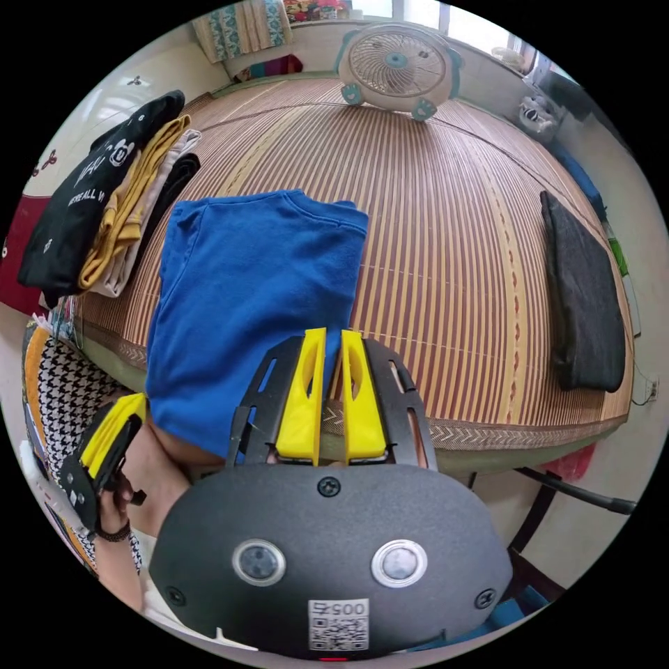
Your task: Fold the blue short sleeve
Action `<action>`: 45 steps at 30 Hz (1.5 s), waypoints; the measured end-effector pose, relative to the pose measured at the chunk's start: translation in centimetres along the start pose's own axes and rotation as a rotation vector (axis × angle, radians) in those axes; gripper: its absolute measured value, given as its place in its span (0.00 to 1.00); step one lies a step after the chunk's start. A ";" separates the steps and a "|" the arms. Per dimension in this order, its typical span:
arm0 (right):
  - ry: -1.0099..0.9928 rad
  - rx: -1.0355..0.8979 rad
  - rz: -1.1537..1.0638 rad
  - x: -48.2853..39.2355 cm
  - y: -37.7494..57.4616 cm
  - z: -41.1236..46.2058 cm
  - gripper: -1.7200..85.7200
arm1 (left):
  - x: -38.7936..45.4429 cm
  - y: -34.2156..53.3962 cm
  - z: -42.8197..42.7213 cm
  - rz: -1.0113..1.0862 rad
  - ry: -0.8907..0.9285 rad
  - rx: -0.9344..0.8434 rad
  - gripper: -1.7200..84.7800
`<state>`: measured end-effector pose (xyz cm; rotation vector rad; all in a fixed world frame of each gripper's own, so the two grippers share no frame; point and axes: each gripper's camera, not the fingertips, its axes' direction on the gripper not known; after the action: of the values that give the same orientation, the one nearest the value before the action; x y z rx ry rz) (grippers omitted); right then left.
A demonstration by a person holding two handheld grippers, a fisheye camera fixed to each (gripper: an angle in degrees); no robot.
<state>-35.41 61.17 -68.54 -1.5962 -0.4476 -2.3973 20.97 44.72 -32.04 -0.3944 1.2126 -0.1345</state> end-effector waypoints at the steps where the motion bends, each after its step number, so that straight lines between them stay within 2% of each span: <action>1: 0.007 -0.007 0.002 -0.2 -0.5 -0.4 0.07 | -0.2 -0.4 -0.9 -0.004 0.008 0.026 0.01; 8: 0.023 -0.030 0.034 -0.5 -2.6 -2.1 0.07 | 0.0 -6.4 -2.1 -0.008 0.070 0.131 0.01; 11: 0.005 -0.031 0.044 0.2 -3.0 -2.7 0.07 | 0.5 -9.7 0.1 0.011 0.083 0.102 0.01; 17: -0.045 -0.053 0.040 2.0 -3.8 -3.2 0.07 | -0.2 -13.1 7.2 0.009 -0.011 -0.048 0.02; 21: -0.068 -0.067 -0.001 3.1 -4.2 -3.1 0.07 | -2.0 -13.5 6.8 -0.004 -0.021 -0.019 0.02; 24: -0.140 -0.079 0.037 5.2 -4.3 -2.8 0.07 | -2.8 -12.5 4.5 0.015 -0.115 0.031 0.02; 27: -0.184 -0.086 0.059 6.7 -4.0 -2.5 0.07 | -3.5 -9.7 2.0 0.052 -0.038 0.047 0.03; 32: -0.174 -0.076 0.068 7.4 -2.8 -1.6 0.07 | -4.7 -3.4 -0.9 0.039 0.172 0.074 0.11; 37: -0.119 -0.052 0.065 6.7 -1.2 -0.6 0.07 | -6.0 0.9 0.0 -0.053 0.225 0.041 0.15; 45: -0.099 -0.010 0.112 7.7 2.4 1.0 0.07 | -5.1 0.6 2.9 -0.043 0.209 -0.043 0.15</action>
<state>-36.67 59.20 -60.78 -1.7020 -0.3547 -2.2500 21.84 47.51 -26.86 -0.4525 1.4152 -0.1906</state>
